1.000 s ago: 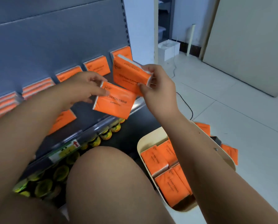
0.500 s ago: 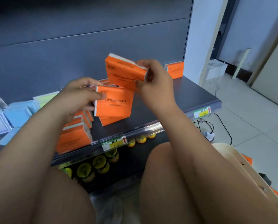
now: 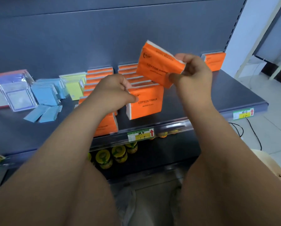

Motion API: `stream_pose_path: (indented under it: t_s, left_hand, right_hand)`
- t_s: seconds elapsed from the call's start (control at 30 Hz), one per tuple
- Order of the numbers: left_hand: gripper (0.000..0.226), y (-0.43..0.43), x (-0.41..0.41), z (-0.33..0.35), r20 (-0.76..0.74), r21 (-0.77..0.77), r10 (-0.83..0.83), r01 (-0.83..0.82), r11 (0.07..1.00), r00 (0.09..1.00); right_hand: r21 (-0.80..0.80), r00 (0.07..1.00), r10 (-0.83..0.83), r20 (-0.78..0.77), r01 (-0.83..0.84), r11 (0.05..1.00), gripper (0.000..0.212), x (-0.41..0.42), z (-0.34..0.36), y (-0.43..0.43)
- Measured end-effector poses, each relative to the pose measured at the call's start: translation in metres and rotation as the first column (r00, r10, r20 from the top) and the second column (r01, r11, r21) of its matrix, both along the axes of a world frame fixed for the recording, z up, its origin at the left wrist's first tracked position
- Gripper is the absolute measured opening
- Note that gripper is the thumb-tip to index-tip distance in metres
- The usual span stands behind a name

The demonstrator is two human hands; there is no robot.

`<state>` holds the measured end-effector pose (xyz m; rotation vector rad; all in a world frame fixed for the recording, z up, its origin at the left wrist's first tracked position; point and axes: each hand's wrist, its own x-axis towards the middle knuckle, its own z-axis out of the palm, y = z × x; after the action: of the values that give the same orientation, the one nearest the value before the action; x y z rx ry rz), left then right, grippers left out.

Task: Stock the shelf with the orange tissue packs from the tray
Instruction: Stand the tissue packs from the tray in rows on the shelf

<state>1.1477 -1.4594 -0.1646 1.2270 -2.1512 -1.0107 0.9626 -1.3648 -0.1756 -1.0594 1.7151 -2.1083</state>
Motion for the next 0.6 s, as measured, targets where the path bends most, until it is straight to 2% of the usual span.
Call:
stream_pose_path:
  t_s: [0.13,0.33,0.6]
  left_hand:
    - [0.037,-0.005,-0.008,-0.01,0.119,-0.131,-0.031,0.047,0.99,0.992]
    - [0.039,-0.014,-0.011,-0.021,0.31,-0.318,-0.032,0.136,0.938,0.95]
    - [0.042,-0.017,-0.016,-0.032,0.445,-0.437,0.027,0.191,0.879,0.895]
  right_hand:
    - [-0.026,0.998,0.013,0.062,-0.011,1.0,0.041,-0.006,-0.001,-0.002]
    - [0.05,0.987,0.062,0.146,-0.07,0.996,0.044,-0.01,-0.001,-0.001]
    - [0.19,0.981,0.148,0.123,-0.17,0.967,0.034,-0.014,-0.004,0.007]
